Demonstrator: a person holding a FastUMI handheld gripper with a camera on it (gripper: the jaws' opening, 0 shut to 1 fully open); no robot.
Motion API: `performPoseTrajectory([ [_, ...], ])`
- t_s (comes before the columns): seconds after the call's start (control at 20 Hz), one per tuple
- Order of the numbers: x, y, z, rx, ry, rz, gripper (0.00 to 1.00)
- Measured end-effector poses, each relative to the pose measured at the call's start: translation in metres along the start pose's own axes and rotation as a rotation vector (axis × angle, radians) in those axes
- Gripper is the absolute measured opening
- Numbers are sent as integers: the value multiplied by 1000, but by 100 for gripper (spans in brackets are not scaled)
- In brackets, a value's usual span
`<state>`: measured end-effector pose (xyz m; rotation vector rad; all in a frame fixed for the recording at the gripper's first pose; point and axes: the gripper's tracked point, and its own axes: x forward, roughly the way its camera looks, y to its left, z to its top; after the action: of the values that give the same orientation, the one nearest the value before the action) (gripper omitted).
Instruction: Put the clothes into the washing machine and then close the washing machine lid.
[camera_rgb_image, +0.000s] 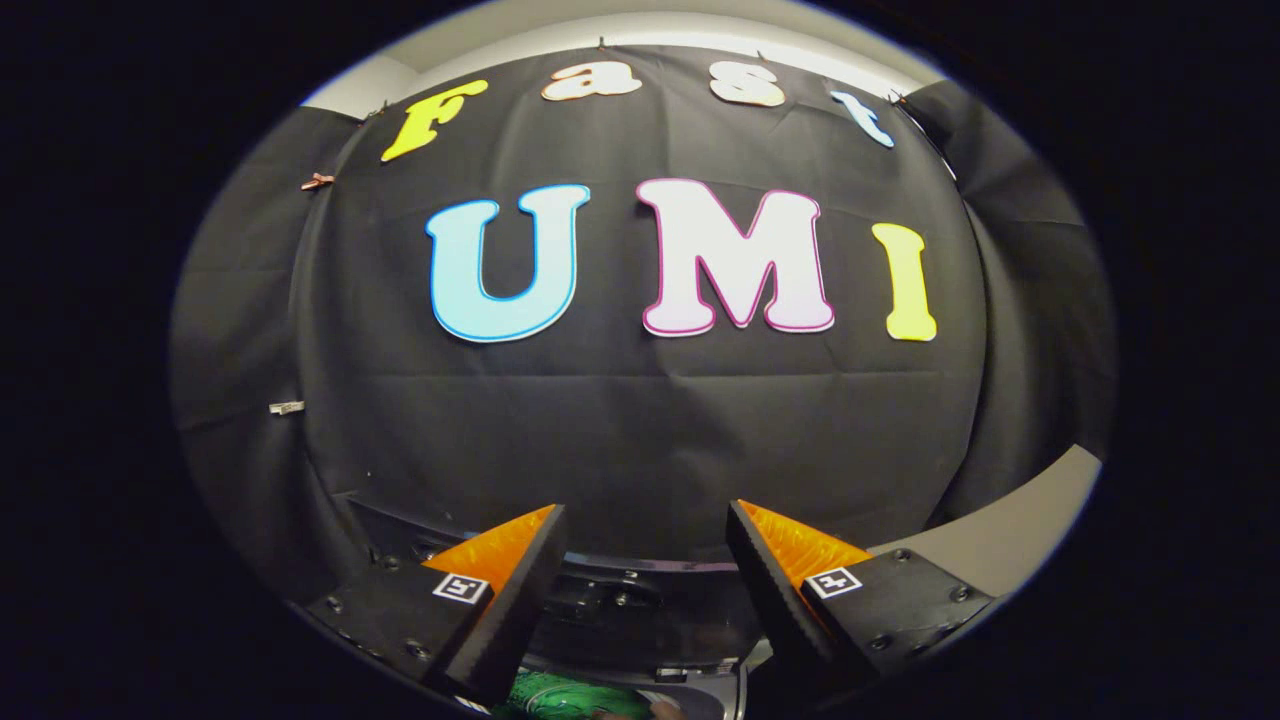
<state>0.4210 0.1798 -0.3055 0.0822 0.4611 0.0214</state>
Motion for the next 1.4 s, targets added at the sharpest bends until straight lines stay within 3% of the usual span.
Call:
performPoseTrajectory([
  [0.3,11,-12,-19,46,100,-22,99],
  [0.85,11,-14,-21,10,128,-28,100],
  [1.4,-67,-6,-37,4,213,-61,100],
])
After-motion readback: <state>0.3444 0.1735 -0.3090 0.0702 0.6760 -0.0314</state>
